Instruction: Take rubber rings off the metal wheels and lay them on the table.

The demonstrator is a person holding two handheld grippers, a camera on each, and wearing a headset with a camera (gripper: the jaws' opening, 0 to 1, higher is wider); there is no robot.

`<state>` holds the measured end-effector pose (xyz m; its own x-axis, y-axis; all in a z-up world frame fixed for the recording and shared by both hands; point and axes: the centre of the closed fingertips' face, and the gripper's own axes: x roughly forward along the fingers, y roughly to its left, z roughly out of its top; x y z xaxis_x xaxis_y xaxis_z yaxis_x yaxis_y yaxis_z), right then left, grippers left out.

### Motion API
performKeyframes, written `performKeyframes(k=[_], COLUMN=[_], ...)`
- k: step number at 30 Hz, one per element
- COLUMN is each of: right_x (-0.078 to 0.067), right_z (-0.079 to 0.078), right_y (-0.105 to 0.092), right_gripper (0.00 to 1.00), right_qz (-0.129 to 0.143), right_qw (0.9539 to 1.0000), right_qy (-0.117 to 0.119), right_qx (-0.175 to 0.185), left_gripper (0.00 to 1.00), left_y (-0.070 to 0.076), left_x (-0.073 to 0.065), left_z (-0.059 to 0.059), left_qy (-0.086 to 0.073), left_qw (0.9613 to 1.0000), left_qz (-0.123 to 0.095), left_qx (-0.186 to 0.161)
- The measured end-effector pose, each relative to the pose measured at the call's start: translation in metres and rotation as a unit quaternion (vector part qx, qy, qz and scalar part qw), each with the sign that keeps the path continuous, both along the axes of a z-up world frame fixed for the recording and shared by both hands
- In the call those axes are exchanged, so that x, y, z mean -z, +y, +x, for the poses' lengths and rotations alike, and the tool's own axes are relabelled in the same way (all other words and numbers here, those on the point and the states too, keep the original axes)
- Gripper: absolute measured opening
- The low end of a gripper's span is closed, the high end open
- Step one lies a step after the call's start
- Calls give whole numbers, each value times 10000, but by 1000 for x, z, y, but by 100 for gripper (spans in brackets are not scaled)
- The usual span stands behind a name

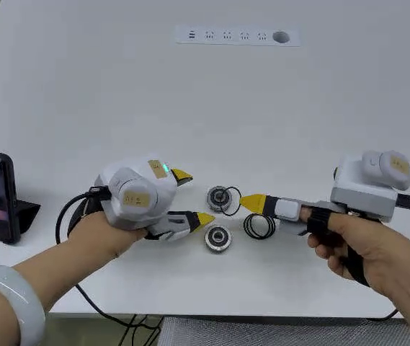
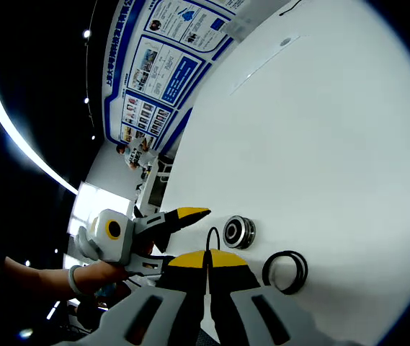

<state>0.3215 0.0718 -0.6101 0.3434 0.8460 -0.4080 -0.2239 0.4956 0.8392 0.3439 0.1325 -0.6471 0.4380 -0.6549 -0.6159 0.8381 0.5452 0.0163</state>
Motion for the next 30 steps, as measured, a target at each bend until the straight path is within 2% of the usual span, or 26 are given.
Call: performKeyframes(k=[3,12,21,25,30], right_x=[3,11,30,37,41], right_z=[-3,-9,-13,-14,-14], right_y=[-9,-27,-41,-44,-46], right_gripper=[2,2,2,2,2], right_qz=[-56,-152,-312,-476,-730], right_qw=[10000,9995,9982,9976,9968], right_qy=[36,159,367,382,218], right_qx=[66,215,361,325,224], left_gripper=[51,53,52,52,51], left_y=[0,5,12,14,16], left_x=[-3,-4,-5,-4,-3], left_z=[-1,-5,-10,-12,-13], left_qy=[-38,-23,-15,1,20], left_qw=[10000,9998,9997,9997,9996], left_qz=[-88,-138,-175,-158,-148], left_qx=[-21,-104,-196,-211,-221])
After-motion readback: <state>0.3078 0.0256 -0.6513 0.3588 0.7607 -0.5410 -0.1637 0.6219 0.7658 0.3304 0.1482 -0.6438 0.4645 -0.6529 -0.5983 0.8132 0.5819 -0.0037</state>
